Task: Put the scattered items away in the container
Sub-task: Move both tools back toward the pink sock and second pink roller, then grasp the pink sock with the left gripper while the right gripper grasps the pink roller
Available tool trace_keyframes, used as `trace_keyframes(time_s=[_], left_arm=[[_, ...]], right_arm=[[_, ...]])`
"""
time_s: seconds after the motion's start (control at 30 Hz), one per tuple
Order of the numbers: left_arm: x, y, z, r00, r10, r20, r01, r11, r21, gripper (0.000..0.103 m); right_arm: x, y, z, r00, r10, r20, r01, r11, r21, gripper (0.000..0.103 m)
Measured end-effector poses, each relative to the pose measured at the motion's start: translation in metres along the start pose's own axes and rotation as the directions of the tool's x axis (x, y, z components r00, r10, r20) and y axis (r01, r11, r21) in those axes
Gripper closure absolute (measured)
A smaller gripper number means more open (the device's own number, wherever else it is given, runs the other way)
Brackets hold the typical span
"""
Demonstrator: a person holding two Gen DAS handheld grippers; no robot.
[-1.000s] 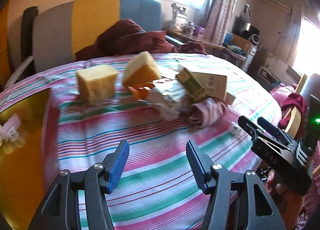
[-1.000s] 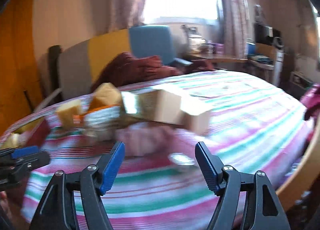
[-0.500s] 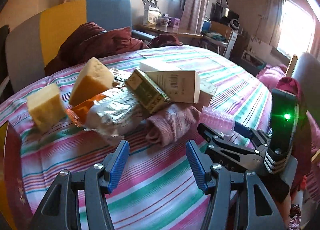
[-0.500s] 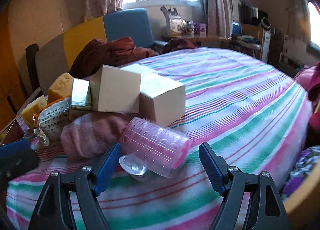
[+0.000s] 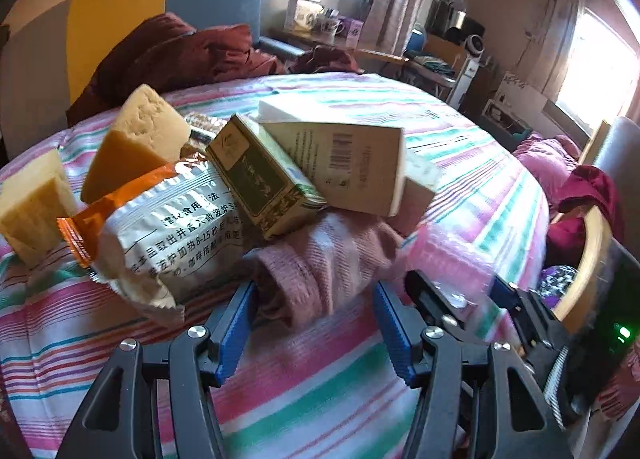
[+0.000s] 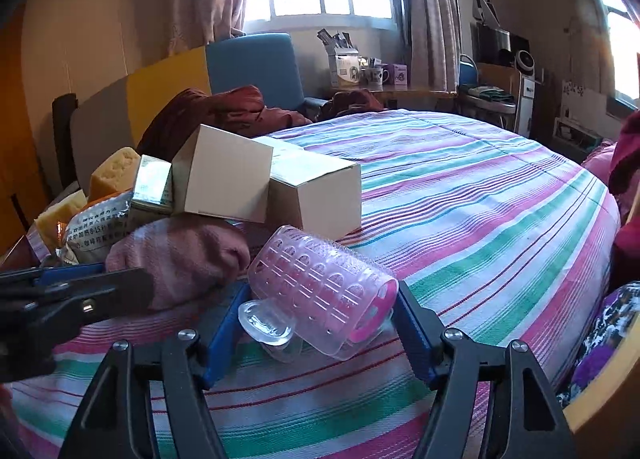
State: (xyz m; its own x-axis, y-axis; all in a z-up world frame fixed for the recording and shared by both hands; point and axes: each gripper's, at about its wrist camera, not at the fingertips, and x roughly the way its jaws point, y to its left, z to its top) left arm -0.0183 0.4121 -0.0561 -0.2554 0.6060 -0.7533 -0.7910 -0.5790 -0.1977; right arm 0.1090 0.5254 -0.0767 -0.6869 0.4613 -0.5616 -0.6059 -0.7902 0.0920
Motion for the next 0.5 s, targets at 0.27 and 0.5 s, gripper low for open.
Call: trace_keyframes(time_s=[0.27, 0.5], left_arm=[[0.014, 0.016, 0.003, 0.999, -0.041, 0.008, 0.041, 0.997, -0.060, 0.063], [0.009, 0.009, -0.003, 0.999, -0.033, 0.006, 0.033, 0.999, -0.016, 0.077]], right_arm=[[0.002, -0.001, 0.000, 1.000, 0.006, 0.007, -0.006, 1.000, 0.001, 0.032], [0.002, 0.002, -0.001, 1.000, -0.010, 0.009, 0.010, 1.000, -0.018, 0.032]])
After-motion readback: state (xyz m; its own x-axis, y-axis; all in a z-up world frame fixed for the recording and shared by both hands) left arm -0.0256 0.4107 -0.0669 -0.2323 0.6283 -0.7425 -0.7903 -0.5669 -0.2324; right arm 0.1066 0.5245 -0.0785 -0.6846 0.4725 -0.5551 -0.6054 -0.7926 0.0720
